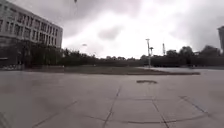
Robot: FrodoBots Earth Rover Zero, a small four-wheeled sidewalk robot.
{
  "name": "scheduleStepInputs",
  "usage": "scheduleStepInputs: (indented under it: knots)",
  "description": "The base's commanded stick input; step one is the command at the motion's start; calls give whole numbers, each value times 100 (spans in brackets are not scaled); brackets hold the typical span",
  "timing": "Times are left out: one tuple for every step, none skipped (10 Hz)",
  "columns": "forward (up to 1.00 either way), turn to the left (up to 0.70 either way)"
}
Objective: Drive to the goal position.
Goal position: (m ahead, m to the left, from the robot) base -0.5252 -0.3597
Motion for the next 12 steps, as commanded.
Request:
scheduleStepInputs:
  knots:
    - [0, -76]
    - [0, -76]
    - [0, -76]
    - [0, -76]
    - [0, -76]
    - [0, -75]
    - [0, -74]
    - [0, -74]
    - [0, -6]
    - [0, 0]
    - [0, 0]
    - [0, 0]
